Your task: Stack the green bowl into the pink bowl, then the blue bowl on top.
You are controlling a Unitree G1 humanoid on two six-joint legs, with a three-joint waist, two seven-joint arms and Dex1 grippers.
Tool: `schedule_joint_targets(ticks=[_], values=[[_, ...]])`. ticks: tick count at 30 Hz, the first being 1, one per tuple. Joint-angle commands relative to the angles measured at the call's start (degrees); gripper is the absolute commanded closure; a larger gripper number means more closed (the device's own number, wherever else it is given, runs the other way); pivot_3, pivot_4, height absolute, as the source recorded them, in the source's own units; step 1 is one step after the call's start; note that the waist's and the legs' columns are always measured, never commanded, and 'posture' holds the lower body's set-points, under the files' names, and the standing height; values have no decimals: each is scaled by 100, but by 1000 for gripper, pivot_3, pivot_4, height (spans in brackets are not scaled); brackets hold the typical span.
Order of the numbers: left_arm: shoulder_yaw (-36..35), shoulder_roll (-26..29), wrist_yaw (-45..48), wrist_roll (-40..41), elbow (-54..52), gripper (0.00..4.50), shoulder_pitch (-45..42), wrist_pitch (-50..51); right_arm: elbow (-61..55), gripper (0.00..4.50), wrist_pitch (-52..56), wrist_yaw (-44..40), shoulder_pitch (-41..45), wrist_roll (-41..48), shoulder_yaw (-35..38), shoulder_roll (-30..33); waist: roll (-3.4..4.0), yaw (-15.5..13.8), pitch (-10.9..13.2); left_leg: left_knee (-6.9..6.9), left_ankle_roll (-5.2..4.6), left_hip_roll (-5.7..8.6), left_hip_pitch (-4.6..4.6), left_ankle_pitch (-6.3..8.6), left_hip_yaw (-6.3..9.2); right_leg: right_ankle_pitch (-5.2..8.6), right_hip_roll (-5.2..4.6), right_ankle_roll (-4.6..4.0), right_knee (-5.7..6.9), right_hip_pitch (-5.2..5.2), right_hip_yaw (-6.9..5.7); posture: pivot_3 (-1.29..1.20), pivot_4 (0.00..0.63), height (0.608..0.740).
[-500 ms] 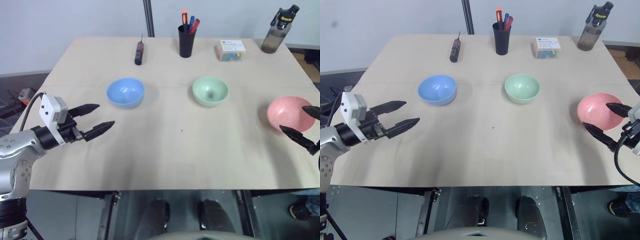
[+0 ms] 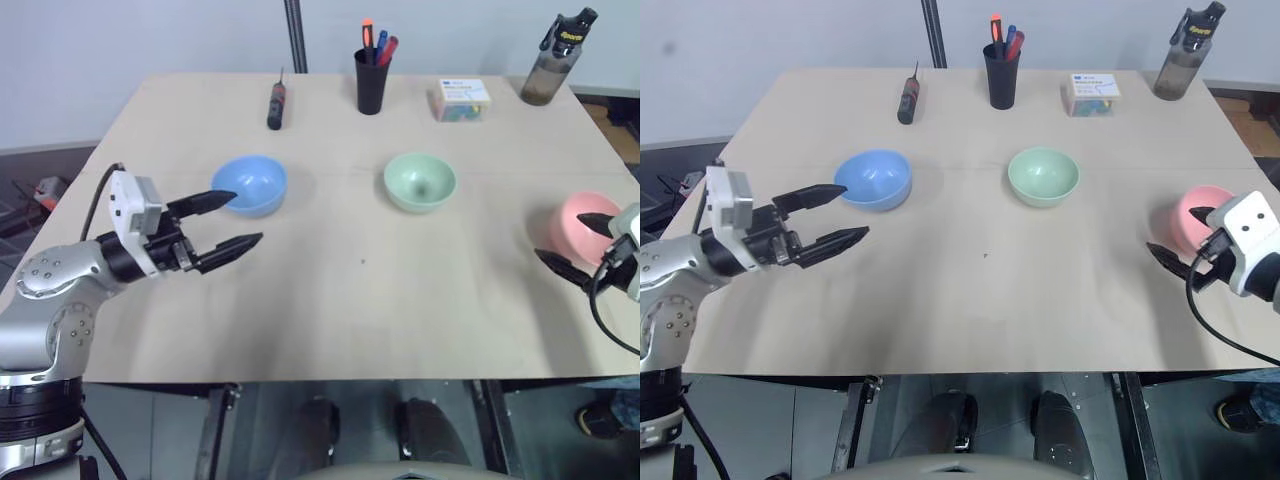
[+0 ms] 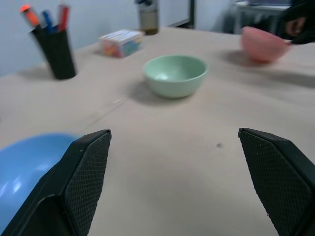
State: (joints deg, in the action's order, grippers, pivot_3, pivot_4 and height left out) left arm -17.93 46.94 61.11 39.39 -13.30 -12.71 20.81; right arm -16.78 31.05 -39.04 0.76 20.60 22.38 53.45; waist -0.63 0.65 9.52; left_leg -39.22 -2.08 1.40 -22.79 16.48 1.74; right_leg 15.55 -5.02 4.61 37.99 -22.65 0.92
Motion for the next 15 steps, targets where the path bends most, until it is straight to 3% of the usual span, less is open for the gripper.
schedule_joint_targets(ticks=[1, 11, 14, 15], values=[[175, -95, 76, 144, -472, 112, -282, -93, 253, 0, 168, 235, 379, -256, -228, 43, 1, -2, 0, 0, 0, 0, 0, 0, 2, 0, 1, 0, 0, 0, -1, 0, 150, 740], [512, -289, -19, 132, -760, 112, -590, -60, 1219, 0, -11, 346, 1075, -813, -1045, -150, 1, 12, 0, 1, 0, 0, 0, 0, -1, 0, 6, 0, 0, -1, 0, 0, 150, 740], [529, -303, -46, 122, -843, 0, -536, -61, 1577, 686, -99, 402, 1263, -993, -1194, -195, 1, 12, 0, 0, 0, 0, 0, 0, -1, 0, 6, 0, 1, -1, 0, 0, 150, 740], [515, -300, -50, 128, -865, 0, -515, -57, 1640, 1153, -118, 392, 1308, -1019, -1223, -206, 1, 11, 0, 0, 0, 0, 0, 0, -2, 0, 6, 0, 1, -1, 0, 0, 150, 740]])
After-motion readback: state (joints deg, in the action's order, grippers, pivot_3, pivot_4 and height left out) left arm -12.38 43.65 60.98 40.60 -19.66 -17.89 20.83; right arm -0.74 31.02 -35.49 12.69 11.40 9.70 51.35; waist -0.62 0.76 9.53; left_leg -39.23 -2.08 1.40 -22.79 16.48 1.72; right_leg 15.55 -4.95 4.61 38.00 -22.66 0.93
